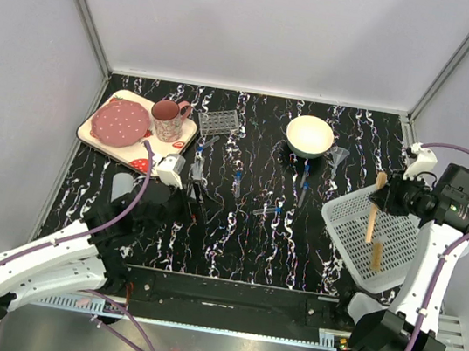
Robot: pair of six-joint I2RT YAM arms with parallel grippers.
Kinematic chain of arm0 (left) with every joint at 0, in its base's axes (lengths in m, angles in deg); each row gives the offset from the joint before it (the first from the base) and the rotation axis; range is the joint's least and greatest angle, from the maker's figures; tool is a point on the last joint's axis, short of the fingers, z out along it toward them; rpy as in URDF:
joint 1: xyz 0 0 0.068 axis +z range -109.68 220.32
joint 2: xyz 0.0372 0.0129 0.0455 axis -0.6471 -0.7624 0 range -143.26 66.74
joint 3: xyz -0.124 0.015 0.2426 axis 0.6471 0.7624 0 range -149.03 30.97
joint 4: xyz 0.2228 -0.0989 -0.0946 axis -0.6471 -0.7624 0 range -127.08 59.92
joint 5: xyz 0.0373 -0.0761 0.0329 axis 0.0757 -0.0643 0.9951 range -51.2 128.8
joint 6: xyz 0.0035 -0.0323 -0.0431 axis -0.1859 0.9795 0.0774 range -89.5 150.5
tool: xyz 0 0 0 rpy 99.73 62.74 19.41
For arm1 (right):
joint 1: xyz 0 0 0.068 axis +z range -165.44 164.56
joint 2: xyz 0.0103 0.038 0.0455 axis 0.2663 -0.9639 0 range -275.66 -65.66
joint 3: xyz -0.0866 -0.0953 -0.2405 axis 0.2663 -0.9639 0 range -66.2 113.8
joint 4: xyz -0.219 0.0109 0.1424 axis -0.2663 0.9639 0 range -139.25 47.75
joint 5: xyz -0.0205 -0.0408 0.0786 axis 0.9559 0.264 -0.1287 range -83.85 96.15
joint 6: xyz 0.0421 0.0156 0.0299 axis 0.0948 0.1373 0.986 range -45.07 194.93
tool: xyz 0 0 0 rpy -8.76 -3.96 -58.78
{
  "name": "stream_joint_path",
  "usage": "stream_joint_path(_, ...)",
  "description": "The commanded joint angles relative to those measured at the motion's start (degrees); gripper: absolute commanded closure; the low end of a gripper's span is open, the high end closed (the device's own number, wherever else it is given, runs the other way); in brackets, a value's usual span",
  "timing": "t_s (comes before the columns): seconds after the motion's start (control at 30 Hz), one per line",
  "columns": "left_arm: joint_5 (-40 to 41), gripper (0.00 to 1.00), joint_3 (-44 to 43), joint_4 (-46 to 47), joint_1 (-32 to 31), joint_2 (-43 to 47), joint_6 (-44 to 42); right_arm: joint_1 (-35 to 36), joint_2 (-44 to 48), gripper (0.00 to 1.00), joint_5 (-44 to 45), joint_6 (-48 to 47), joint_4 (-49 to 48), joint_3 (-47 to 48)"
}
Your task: Organize the chemistry lab equipment
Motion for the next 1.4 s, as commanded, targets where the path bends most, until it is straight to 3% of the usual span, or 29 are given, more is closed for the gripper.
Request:
stream_joint_path(0.0,0.05,0.01,-0.35,0.18,0.26,1.29,0.51,-3.23,-1.07,0.99,2.43,-6.14,1.71,0.25)
stream_joint_path(0.5,-1.26,0.01,2.12,0.88,0.35,2.53,1.65,-8.42,-9.07,0.95,10.25,-16.51,0.66,-6.25)
stream_joint_path(0.9,-5.48,0.01,1.06,2.46,0.35,-3.1,1.3,-8.42,-13.29,0.88,14.91,-21.17,-3.12,-14.25)
stream_joint_path(1.03,-6.1,0.01,0.45,2.11,0.35,-4.59,1.13,-8.42,-15.22,0.72,14.56,-21.26,-2.77,-13.73)
stream_joint_path(1.07,-6.1,0.01,0.36,1.76,0.35,-4.77,1.04,-8.42,-15.4,0.58,14.47,-21.35,-2.16,-13.55)
stream_joint_path(1.13,-6.01,0.01,0.27,1.15,0.44,-5.38,1.04,-8.42,-15.4,0.43,13.34,-21.44,-1.63,-12.68)
stream_joint_path(1.17,-5.66,0.01,0.36,0.45,0.44,-5.56,1.13,-8.42,-15.31,0.31,12.54,-21.53,-0.58,-12.41)
stream_joint_path(1.27,-5.48,0.01,0.53,-0.52,0.44,-6.44,1.48,-8.42,-14.61,0.22,9.12,-21.53,1.44,-10.74)
stream_joint_path(1.37,-5.48,0.01,0.36,-1.05,0.61,-7.4,1.92,-8.42,-13.47,0.21,4.55,-20.65,3.9,-8.55)
